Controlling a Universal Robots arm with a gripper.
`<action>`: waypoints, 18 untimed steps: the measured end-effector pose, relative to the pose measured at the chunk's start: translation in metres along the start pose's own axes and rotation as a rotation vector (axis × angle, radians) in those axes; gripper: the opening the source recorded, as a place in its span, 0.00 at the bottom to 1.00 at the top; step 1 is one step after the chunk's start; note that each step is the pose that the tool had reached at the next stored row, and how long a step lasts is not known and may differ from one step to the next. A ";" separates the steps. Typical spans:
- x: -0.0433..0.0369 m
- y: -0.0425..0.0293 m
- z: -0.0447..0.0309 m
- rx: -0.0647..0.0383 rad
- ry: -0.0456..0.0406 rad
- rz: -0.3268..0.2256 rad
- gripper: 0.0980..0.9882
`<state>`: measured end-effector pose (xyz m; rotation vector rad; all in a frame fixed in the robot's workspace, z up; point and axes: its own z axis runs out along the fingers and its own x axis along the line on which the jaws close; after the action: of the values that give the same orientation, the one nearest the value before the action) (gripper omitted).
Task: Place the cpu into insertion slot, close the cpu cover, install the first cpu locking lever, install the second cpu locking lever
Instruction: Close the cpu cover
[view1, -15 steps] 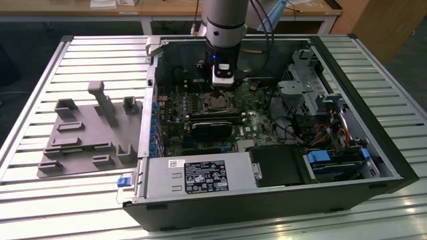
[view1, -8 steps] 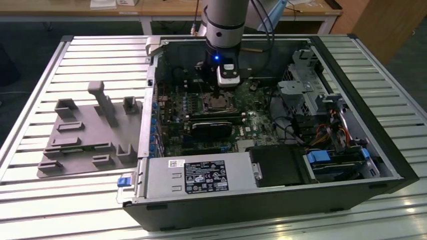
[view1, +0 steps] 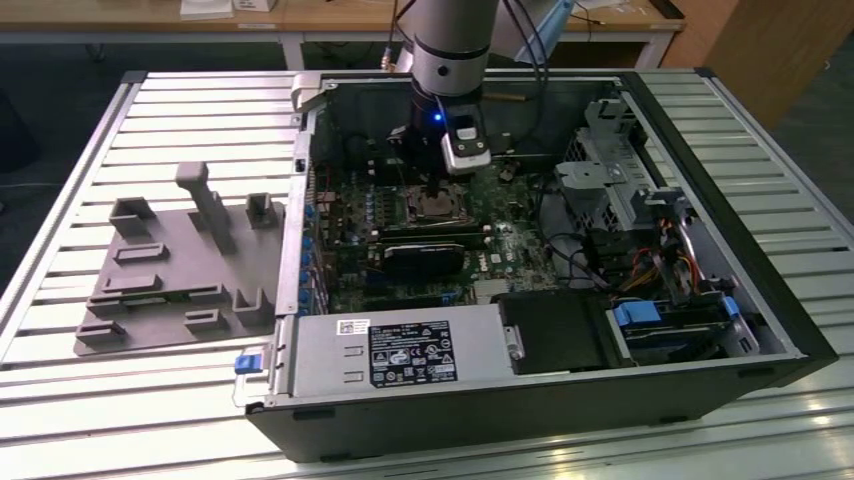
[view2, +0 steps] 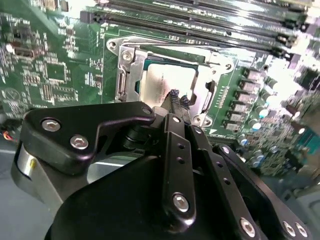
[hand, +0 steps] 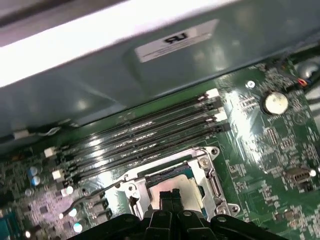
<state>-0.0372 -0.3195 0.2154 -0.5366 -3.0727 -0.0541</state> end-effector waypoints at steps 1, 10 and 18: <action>0.0000 0.0000 0.0000 0.001 0.0005 -0.017 0.00; -0.0001 0.0000 0.0003 0.002 -0.0022 -0.149 0.00; -0.0010 -0.0028 0.0005 -0.009 -0.0417 -0.206 0.00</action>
<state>-0.0372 -0.3224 0.2147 -0.2225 -3.1575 -0.0605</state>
